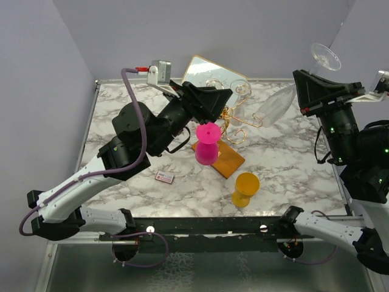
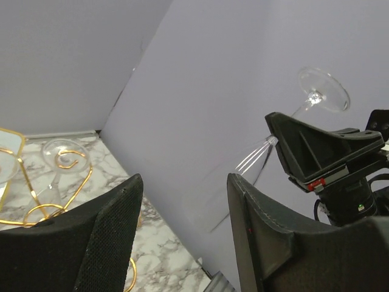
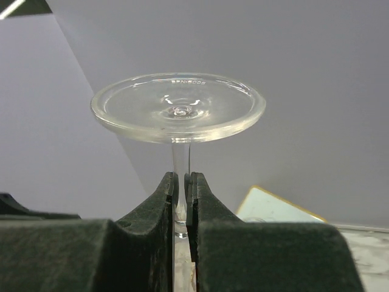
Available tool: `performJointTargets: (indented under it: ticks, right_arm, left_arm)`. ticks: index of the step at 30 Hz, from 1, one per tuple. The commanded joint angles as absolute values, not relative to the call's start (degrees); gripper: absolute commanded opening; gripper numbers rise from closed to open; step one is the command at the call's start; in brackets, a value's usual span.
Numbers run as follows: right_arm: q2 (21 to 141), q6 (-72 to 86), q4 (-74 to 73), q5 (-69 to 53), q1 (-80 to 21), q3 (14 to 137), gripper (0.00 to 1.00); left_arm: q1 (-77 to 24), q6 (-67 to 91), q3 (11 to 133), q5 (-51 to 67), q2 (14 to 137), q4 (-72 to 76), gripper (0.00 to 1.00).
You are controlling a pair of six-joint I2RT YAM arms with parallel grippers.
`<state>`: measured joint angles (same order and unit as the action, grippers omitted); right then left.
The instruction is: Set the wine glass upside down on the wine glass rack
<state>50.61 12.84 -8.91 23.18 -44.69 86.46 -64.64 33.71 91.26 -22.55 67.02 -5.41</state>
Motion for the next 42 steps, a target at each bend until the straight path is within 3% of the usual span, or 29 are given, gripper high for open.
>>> performJointTargets:
  ticks: [1, 12, 25, 35, 42]
  right_arm:
    - [47.62, -1.78, -19.76, 19.24, -45.0, 86.87, 0.01]
    - [39.21, -16.71, -23.58, 13.37, -45.0, 75.36, 0.01]
    - [30.01, -22.92, -16.08, 7.4, -45.0, 60.73, 0.01]
    - [29.27, -23.0, -11.42, 4.37, -44.96, 57.27, 0.01]
    - [29.05, -22.02, -10.89, 3.27, -45.0, 55.8, 0.01]
  left_arm:
    - [-64.91, 33.62, 95.55, -13.44, 70.88, -4.5, 0.61]
    - [-64.95, 42.75, 94.14, -1.58, 76.43, 2.98, 0.66]
    - [-64.78, 58.19, 92.11, 4.47, 79.93, 6.04, 0.72]
    - [-64.47, 63.96, 94.12, 5.41, 81.58, -2.65, 0.6]
    - [-64.51, 65.44, 93.69, 7.01, 82.21, -3.09, 0.41]
